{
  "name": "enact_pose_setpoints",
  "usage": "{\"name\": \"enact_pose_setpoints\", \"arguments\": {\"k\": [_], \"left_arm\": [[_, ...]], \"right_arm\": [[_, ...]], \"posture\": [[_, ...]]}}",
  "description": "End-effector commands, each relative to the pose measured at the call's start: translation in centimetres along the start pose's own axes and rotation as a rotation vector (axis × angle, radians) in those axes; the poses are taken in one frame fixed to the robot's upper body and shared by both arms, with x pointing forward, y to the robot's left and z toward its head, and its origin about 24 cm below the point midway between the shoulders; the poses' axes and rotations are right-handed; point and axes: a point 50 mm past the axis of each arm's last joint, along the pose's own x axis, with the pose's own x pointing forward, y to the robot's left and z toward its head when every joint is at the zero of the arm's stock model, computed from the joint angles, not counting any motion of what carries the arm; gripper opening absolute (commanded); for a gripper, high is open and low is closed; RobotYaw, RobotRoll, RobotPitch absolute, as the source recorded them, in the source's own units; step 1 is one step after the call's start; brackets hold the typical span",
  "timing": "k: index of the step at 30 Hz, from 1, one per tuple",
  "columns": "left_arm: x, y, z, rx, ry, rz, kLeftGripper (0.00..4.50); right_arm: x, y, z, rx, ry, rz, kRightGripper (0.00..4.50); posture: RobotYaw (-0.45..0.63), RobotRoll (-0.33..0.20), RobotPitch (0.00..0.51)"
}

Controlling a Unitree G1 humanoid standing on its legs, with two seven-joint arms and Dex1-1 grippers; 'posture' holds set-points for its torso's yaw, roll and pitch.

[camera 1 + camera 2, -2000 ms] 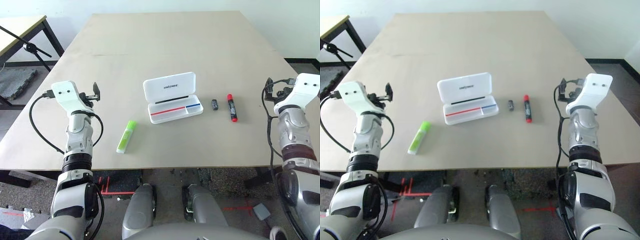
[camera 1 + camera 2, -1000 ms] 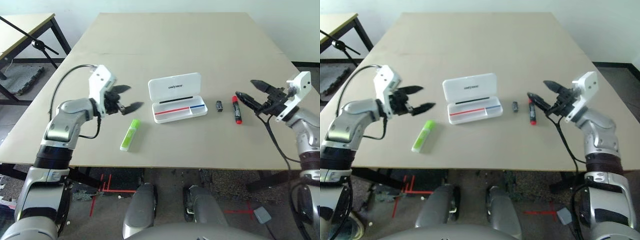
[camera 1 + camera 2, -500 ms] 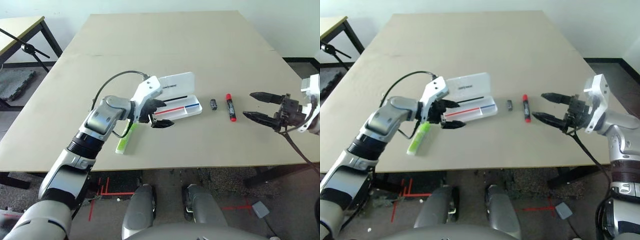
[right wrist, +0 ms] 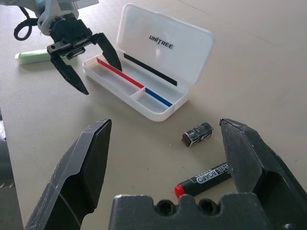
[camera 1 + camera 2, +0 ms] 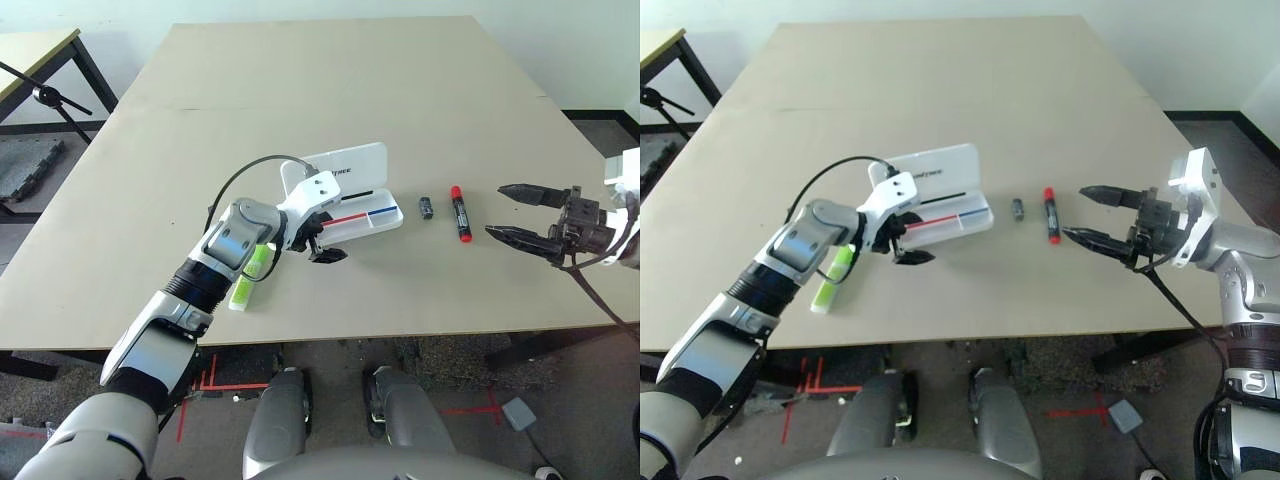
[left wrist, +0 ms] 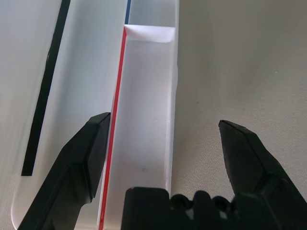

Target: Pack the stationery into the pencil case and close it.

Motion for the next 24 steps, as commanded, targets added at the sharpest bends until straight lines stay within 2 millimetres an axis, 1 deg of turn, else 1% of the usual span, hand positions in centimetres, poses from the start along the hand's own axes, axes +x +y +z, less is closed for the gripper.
{"name": "enact_pose_setpoints", "arguments": {"k": [1,7,15,19,24], "left_arm": [[0.4,-0.3,0.2,0.002,-0.012,-0.018,4.49],[-0.1,0.0,1.0,0.006,-0.043,0.002,4.49],[-0.8,-0.3,2.5,0.030,-0.088,0.001,4.49],[-0.8,-0.9,2.4,0.034,-0.077,-0.029,4.49],[-0.5,-1.5,1.4,0.014,-0.039,-0.055,4.49]], "right_arm": [[0.2,0.0,0.4,-0.019,-0.018,0.003,4.50],[0.4,0.0,0.2,-0.011,-0.020,0.003,4.50],[0.6,-0.2,0.1,-0.010,-0.020,0.001,4.50],[0.7,-0.3,0.1,-0.012,-0.020,0.001,4.50],[0.7,-0.4,0.2,-0.017,-0.023,-0.002,4.50]], "posture": [[0.13,0.000,0.113],[0.13,0.000,0.112],[0.15,0.000,0.107],[0.15,0.000,0.107],[0.15,0.000,0.107]]}}
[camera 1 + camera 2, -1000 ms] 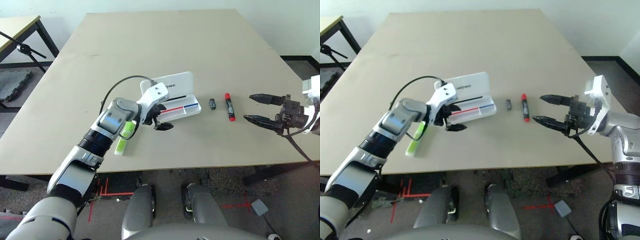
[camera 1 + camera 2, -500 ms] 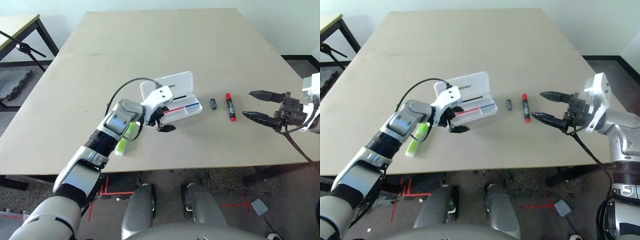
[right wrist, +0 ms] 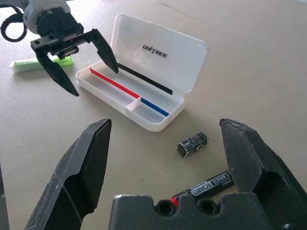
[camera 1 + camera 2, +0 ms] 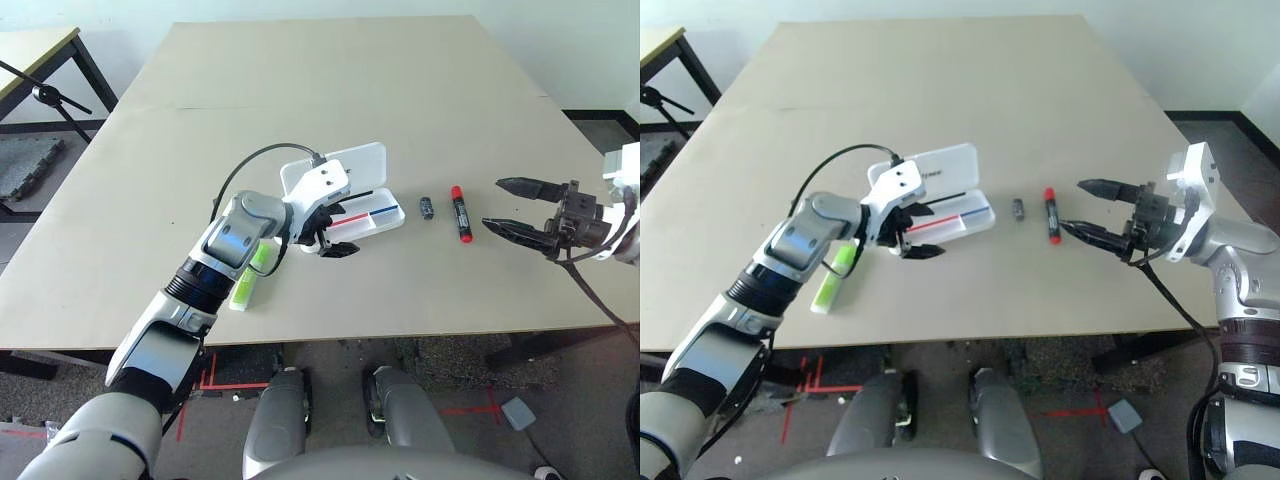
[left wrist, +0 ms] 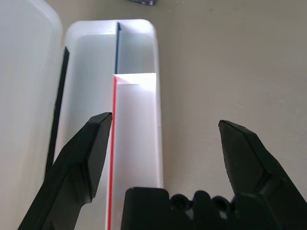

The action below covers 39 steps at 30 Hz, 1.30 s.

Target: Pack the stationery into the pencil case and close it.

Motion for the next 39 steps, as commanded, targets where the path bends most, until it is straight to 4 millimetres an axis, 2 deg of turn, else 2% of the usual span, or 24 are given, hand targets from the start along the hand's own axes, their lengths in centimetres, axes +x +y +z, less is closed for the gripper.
{"name": "enact_pose_setpoints", "arguments": {"k": [1,7,17,20,30,39], "left_arm": [[0.4,-0.7,-1.2,-0.031,0.045,-0.034,4.49],[0.6,-0.4,-2.8,-0.050,0.096,-0.032,4.49],[0.7,0.0,-3.7,-0.073,0.112,-0.046,4.49],[0.9,-0.1,-3.9,-0.079,0.112,-0.052,3.87],[0.7,-0.4,-3.6,-0.030,0.102,-0.072,0.05],[-0.3,-1.0,-1.9,0.108,0.002,-0.118,0.02]], "right_arm": [[0.2,-0.1,-0.1,-0.006,0.007,0.004,4.50],[0.2,-0.1,0.0,-0.007,0.003,0.001,4.50],[-0.3,0.0,0.0,-0.010,0.008,-0.011,4.50],[-0.4,-0.1,0.0,-0.010,0.008,-0.015,4.50],[-0.5,-0.1,-0.1,-0.009,0.011,-0.024,4.50],[-0.7,-0.3,-0.3,-0.008,0.017,-0.038,4.50]], "posture": [[0.15,0.000,0.107],[0.14,0.000,0.097],[0.12,0.000,0.101],[0.12,0.000,0.101],[0.13,0.000,0.106],[0.14,0.000,0.104]]}}
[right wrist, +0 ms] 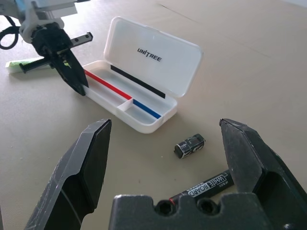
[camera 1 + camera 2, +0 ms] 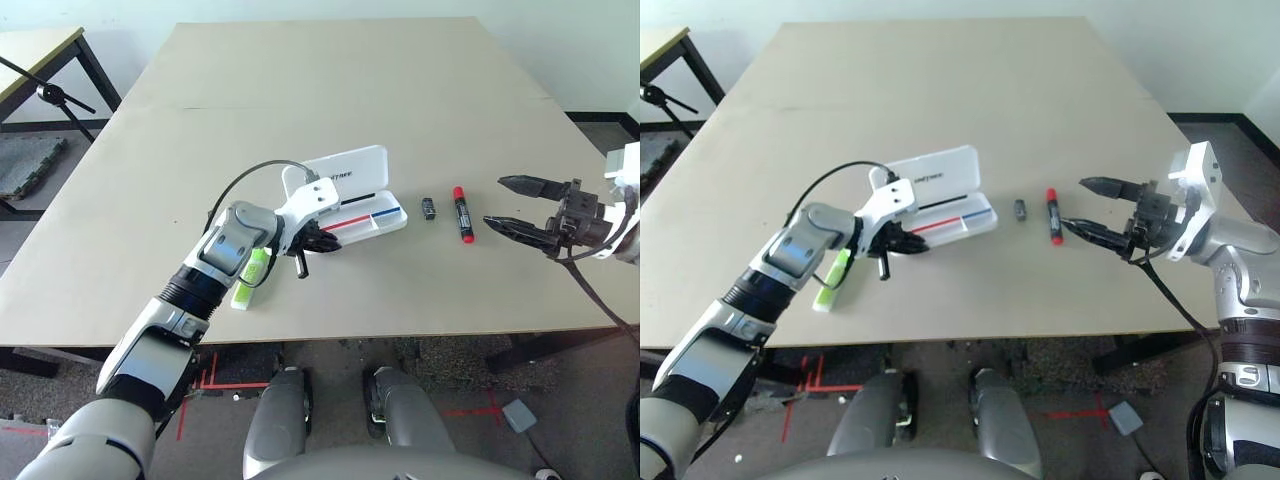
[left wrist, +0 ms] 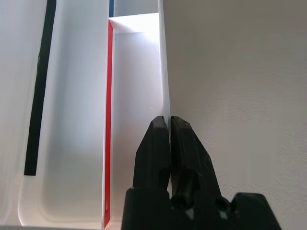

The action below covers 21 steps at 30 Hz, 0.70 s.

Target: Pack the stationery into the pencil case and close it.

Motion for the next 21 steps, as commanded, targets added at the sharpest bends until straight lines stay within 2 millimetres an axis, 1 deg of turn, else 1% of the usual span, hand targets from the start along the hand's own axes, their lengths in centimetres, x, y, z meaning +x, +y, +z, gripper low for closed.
{"name": "enact_pose_setpoints", "arguments": {"k": [1,6,9,11,14,17,21], "left_arm": [[-0.3,-0.9,0.8,0.095,-0.051,-0.059,0.02],[-1.2,-2.0,1.3,0.149,-0.110,-0.095,0.02],[-1.6,-2.6,1.5,0.179,-0.146,-0.122,0.02],[-1.8,-3.0,1.3,0.183,-0.138,-0.142,0.02],[-1.8,-3.7,0.3,0.201,-0.112,-0.173,0.02],[-1.6,-4.2,0.0,0.215,-0.113,-0.197,0.02],[-1.0,-4.5,-0.9,0.226,-0.074,-0.224,0.02]], "right_arm": [[-0.5,-0.3,-0.1,-0.006,0.018,-0.018,4.50],[-1.2,-0.4,-0.8,0.012,0.032,-0.046,4.50],[-1.2,-0.4,-1.1,0.015,0.036,-0.050,4.50],[-1.1,-0.3,-1.1,0.016,0.032,-0.048,4.50],[-1.0,-0.2,-1.1,0.014,0.032,-0.047,4.50],[-0.9,-0.3,-1.0,0.009,0.032,-0.046,4.50],[-0.7,-0.4,-0.7,0.001,0.024,-0.041,4.50]], "posture": [[0.14,0.000,0.103],[0.14,0.000,0.106],[0.14,0.000,0.106],[0.14,0.000,0.106],[0.14,0.000,0.106],[0.14,0.000,0.105],[0.15,0.000,0.101]]}}
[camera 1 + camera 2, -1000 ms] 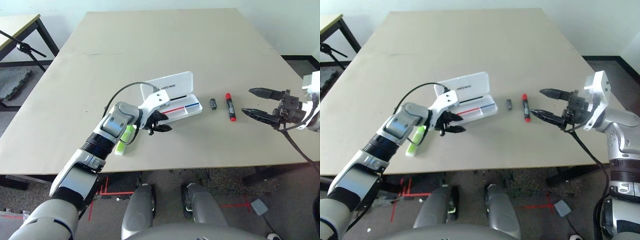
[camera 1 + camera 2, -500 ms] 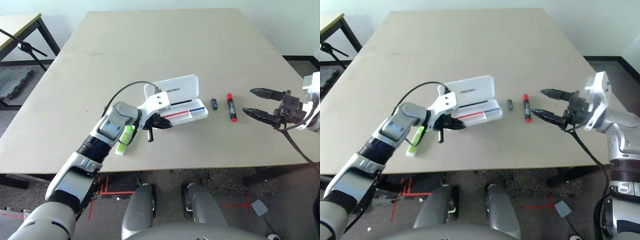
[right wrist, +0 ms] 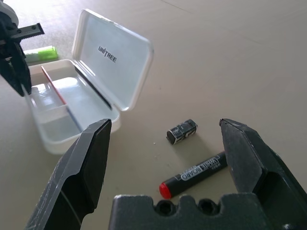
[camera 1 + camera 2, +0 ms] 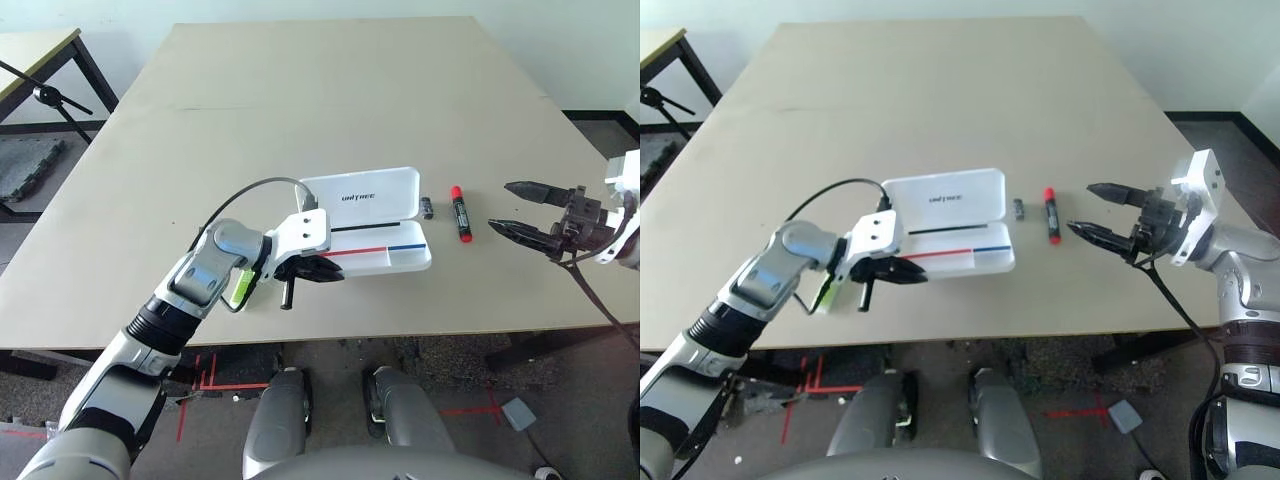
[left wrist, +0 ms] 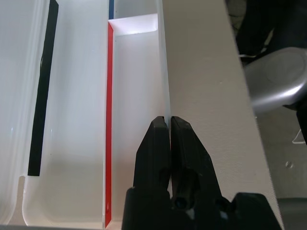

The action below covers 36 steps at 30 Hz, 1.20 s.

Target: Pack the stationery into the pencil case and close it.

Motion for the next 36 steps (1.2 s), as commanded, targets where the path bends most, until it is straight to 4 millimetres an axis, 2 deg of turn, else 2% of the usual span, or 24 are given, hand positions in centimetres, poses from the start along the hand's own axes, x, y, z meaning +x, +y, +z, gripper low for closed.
{"name": "enact_pose_setpoints", "arguments": {"k": [1,8,12,17,20,21,25,28,31,36], "left_arm": [[0.7,-0.5,-0.6,0.017,0.030,-0.046,0.02],[1.0,-0.3,-0.9,-0.001,0.041,-0.041,0.02],[1.4,-0.5,-1.4,-0.003,0.052,-0.034,1.14],[1.8,-0.9,-1.5,-0.025,0.048,-0.036,3.13],[1.8,-1.1,-1.0,-0.045,0.021,-0.028,4.30],[1.7,-1.1,-0.8,-0.061,0.005,-0.022,4.49],[0.7,-1.4,-0.2,-0.105,-0.024,-0.039,4.49],[-0.3,-1.4,0.6,-0.168,-0.065,-0.053,4.49],[-0.9,-1.0,1.5,-0.208,-0.100,-0.032,4.49],[-1.8,-0.8,2.4,-0.236,-0.136,-0.006,4.49]], "right_arm": [[0.1,-0.1,0.4,-0.019,-0.003,-0.002,4.50],[0.2,-0.2,0.6,-0.026,-0.005,-0.006,4.50],[0.2,-0.2,0.4,-0.020,0.013,-0.026,4.50],[-0.1,-0.4,0.3,0.031,-0.002,-0.094,4.50],[0.0,-1.2,0.1,0.103,-0.002,-0.246,4.50],[0.1,-1.4,0.2,0.124,-0.006,-0.287,4.50],[0.8,-1.7,0.3,0.191,-0.001,-0.414,4.50],[1.6,-2.0,-0.3,0.168,0.164,-0.565,4.50],[2.8,-1.7,0.1,0.253,0.157,-0.554,4.50],[4.1,-2.3,-0.2,0.418,0.223,-0.665,4.50]], "posture": [[0.15,0.000,0.101],[0.14,0.000,0.097],[0.13,0.000,0.097],[0.13,0.000,0.099],[0.13,0.000,0.100],[0.13,0.000,0.100],[0.14,0.000,0.099],[0.15,0.000,0.096],[0.15,0.000,0.094],[0.16,0.000,0.096]]}}
